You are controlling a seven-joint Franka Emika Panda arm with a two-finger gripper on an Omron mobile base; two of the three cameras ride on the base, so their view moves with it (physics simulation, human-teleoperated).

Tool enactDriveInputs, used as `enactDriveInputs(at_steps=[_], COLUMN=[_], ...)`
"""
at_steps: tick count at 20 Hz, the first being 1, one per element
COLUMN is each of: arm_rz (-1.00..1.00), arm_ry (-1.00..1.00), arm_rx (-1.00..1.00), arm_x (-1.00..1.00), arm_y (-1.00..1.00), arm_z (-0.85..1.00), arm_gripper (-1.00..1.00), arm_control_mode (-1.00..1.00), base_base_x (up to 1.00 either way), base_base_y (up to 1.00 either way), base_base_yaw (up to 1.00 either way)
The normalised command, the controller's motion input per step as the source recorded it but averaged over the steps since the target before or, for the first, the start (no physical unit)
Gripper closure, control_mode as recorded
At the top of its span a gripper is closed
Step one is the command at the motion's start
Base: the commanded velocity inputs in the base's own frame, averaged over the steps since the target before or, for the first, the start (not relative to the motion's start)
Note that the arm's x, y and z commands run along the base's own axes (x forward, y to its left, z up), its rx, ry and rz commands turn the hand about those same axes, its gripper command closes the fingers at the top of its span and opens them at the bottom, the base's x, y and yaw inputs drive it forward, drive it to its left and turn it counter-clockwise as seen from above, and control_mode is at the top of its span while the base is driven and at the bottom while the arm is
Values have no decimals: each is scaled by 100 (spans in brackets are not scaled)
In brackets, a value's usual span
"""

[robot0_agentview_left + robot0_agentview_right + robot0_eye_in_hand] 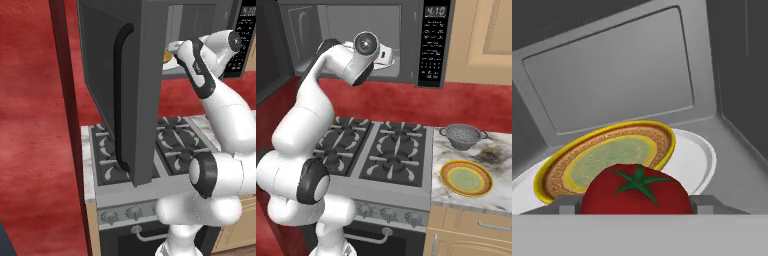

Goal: Pick the tomato from the microwave and place it on plate located on the counter.

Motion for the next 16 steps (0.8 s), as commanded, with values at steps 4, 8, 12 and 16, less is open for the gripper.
enactDriveInputs(at_steps=[4, 8, 12, 16], arm_rz=[-12, -16, -8, -9], arm_ry=[-27, 0, 9, 29], arm_rx=[13, 0, 0, -8], arm_x=[-100, -100, -100, -86], arm_y=[-41, -65, -71, -75], arm_z=[14, 14, 16, 0], arm_gripper=[100, 100, 100, 100], arm_control_mode=[-100, -100, -100, -100], base_base_x=[0, 0, 0, 0], base_base_y=[0, 0, 0, 0], base_base_yaw=[0, 0, 0, 0])
